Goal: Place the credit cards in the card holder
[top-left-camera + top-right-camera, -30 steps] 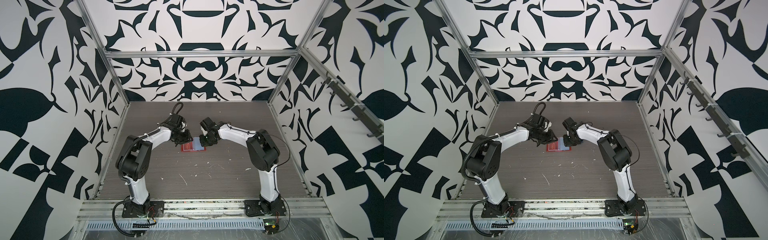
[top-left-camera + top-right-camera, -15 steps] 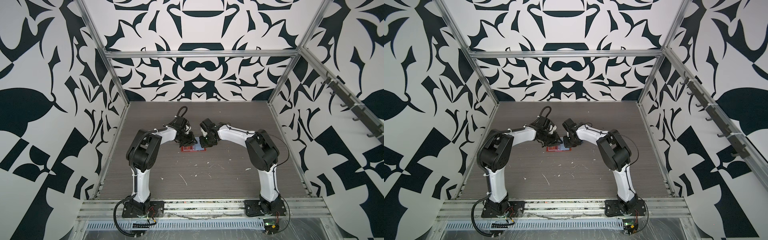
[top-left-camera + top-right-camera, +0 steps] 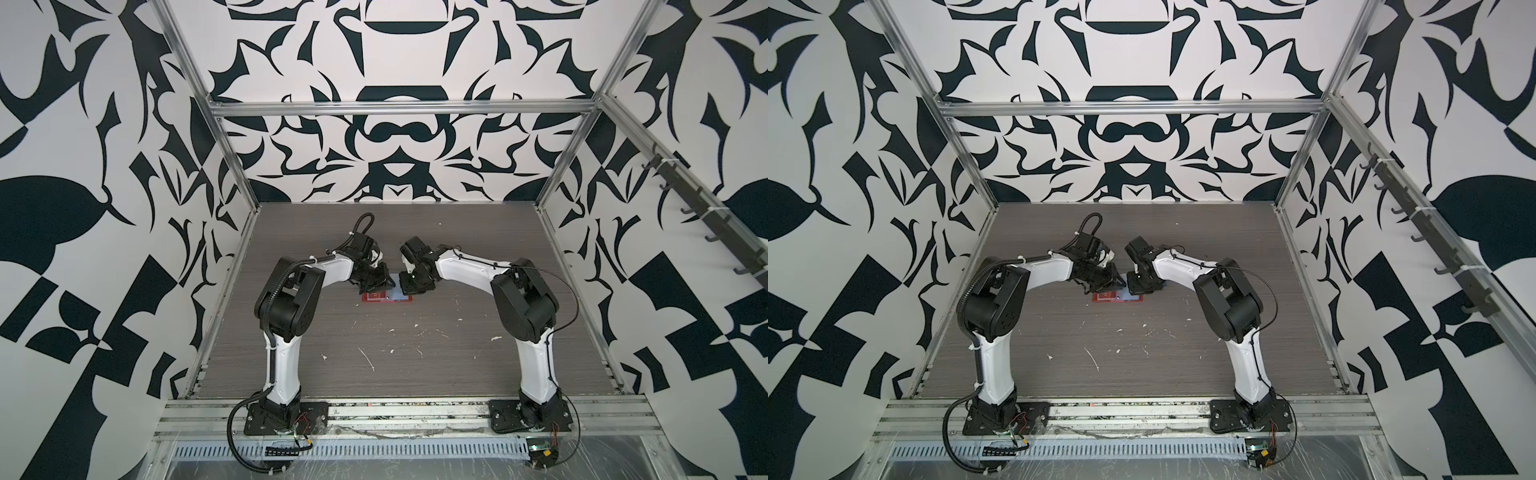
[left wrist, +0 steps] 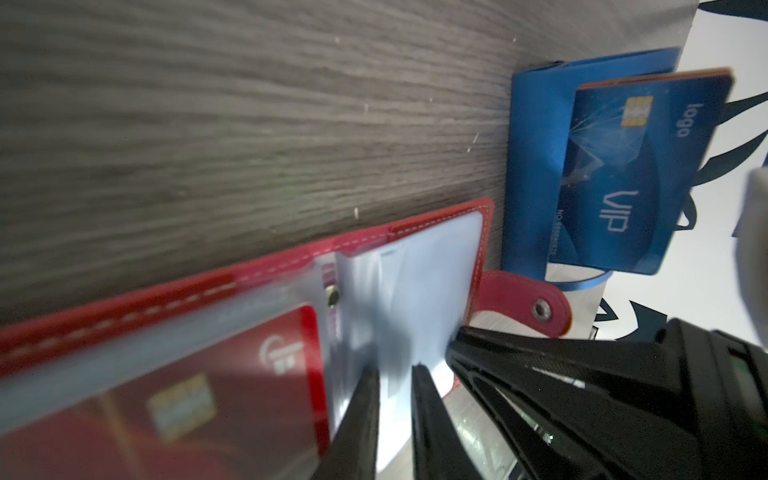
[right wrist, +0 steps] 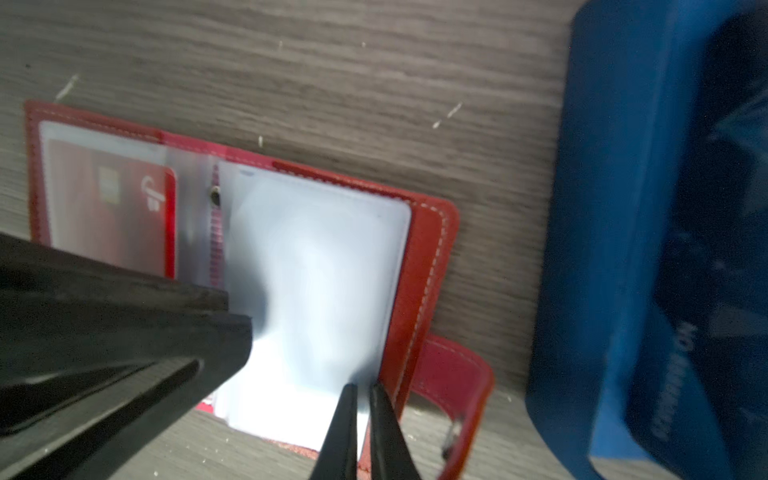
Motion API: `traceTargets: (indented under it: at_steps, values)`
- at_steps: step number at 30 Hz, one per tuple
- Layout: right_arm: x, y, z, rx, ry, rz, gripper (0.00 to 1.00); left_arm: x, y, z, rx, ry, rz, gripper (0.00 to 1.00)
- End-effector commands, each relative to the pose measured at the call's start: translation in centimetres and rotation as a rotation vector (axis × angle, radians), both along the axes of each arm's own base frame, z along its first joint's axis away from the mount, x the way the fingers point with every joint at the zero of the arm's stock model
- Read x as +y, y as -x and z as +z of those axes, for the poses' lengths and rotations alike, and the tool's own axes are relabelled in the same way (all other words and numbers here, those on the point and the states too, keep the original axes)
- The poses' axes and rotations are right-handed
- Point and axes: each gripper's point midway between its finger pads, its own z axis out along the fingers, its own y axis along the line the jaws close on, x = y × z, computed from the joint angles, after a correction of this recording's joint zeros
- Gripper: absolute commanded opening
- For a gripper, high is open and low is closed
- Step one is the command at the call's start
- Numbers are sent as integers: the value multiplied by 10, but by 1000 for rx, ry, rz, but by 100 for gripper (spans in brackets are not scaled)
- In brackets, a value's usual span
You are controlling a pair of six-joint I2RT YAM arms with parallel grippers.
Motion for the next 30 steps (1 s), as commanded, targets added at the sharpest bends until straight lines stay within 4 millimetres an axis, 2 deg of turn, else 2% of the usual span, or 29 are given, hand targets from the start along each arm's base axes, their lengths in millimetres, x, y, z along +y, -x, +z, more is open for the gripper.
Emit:
traceTargets:
  at_steps: [1,6,9,14,22,30]
  values:
    - [0,7,-7,19,16,4,10,-6,1,-1,12,24,-15,18]
    - [0,6,-3,10,9,2,10,-6,2,-2,18,24,-18,17]
    - [1,3,4,-14,-3,-9,10,-6,3,1,8,25,-17,7]
    - [-5,-3,19,-76,-4,-51,11,1,1,11,-32,-2,3,0]
    - [-10,-7,26,-104,11,-70,12,9,-1,17,-66,-46,21,0]
    - [-5,-7,26,-97,-8,-59,12,12,-1,20,-77,-54,26,0]
